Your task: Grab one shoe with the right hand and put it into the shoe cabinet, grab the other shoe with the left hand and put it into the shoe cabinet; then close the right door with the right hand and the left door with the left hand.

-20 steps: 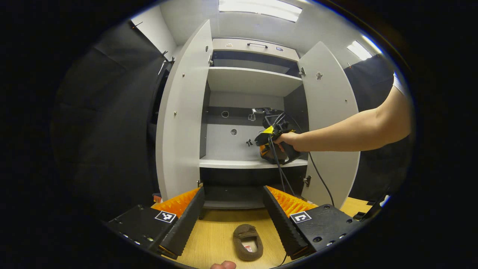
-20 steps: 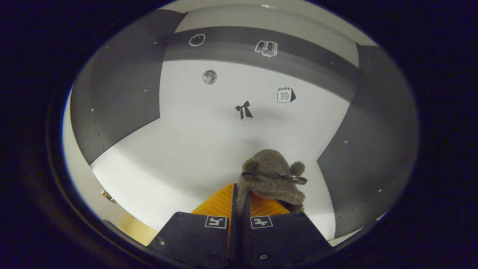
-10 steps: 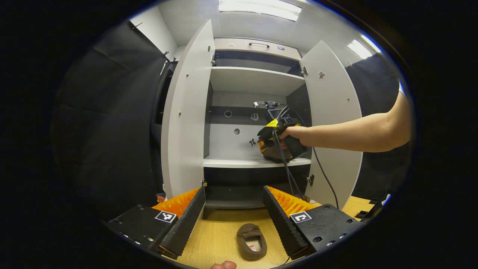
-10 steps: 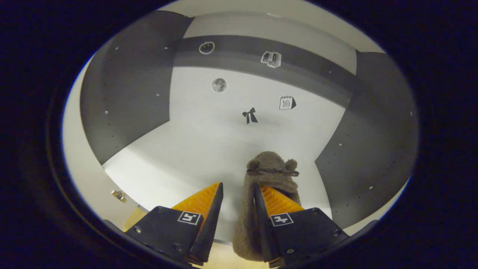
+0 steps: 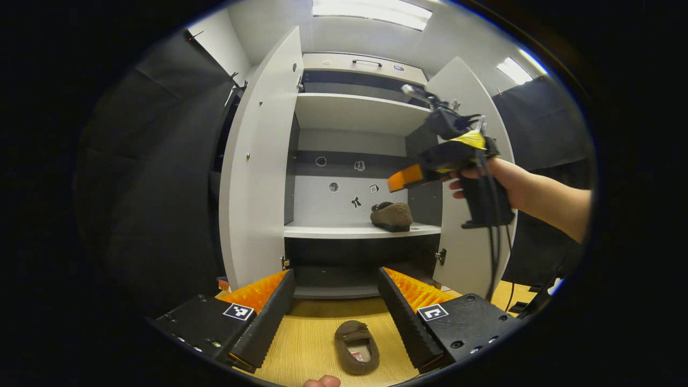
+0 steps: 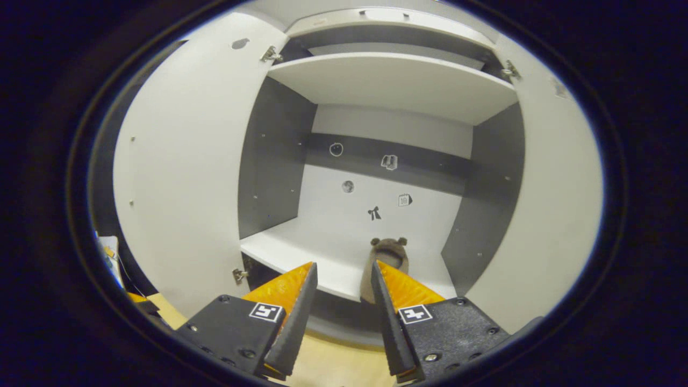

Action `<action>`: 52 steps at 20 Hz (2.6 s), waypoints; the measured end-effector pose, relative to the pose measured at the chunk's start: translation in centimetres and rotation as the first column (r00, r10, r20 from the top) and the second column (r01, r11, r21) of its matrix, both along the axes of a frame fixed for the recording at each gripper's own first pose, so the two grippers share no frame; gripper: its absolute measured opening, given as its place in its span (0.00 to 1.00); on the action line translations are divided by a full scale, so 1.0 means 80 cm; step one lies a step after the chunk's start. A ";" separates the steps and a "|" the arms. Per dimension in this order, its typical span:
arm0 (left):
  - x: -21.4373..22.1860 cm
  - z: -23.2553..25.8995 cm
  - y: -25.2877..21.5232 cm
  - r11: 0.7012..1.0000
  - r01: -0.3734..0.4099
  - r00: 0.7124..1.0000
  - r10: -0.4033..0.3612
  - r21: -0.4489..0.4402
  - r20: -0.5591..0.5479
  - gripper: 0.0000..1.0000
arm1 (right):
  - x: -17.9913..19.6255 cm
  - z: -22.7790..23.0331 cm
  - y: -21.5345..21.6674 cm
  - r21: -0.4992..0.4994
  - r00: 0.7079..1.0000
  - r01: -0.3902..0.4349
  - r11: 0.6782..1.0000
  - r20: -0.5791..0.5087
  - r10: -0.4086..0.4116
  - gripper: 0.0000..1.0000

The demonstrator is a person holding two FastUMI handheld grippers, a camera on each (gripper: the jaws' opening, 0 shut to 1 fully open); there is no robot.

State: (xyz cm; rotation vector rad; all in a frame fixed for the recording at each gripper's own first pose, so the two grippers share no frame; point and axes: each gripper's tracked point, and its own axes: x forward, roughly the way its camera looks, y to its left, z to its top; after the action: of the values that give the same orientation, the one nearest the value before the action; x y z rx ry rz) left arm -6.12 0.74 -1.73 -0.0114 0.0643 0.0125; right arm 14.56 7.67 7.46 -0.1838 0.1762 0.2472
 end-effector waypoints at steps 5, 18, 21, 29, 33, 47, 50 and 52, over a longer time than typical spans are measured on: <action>0.000 -0.005 -0.006 1.000 0.004 1.000 -0.004 -0.004 -0.001 0.95 | -0.078 -0.061 -0.053 0.033 0.984 0.102 0.994 0.140 -0.106 0.72; -0.008 -0.055 -0.033 0.998 0.046 0.992 -0.049 -0.032 -0.119 0.95 | -0.186 -0.233 -0.109 0.149 0.965 0.253 0.956 0.031 -0.260 0.87; -0.008 -0.081 -0.027 0.998 0.033 0.973 -0.043 -0.050 -0.225 0.95 | -0.193 -0.233 -0.117 0.144 0.961 0.267 0.953 0.035 -0.275 0.87; 0.015 -0.223 -0.033 0.975 0.014 0.838 -0.132 -0.221 -0.530 0.95 | -0.204 -0.235 -0.117 0.130 0.967 0.247 0.960 0.024 -0.252 0.87; 0.024 -0.302 -0.011 0.971 -0.072 0.763 -0.093 -0.227 -0.639 0.95 | -0.209 -0.238 -0.117 0.123 0.970 0.241 0.963 0.004 -0.244 0.87; 0.075 -0.391 0.001 0.962 -0.142 0.743 -0.051 -0.232 -0.668 0.95 | -0.201 -0.243 -0.120 0.089 0.967 0.255 0.963 -0.035 -0.253 0.87; 0.089 -0.392 0.007 0.963 -0.155 0.767 -0.022 -0.220 -0.641 0.94 | -0.198 -0.247 -0.122 0.092 0.964 0.266 0.960 -0.052 -0.262 0.87; 0.093 -0.395 0.001 0.959 -0.155 0.773 -0.032 -0.239 -0.633 0.87 | -0.197 -0.248 -0.126 0.094 0.962 0.271 0.958 -0.053 -0.267 0.87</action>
State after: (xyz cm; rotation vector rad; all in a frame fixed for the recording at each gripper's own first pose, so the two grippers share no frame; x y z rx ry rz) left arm 1.32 0.82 -33.29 -0.2964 0.7518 0.0744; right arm -1.23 -2.37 -12.39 -0.0537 0.2258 -0.0123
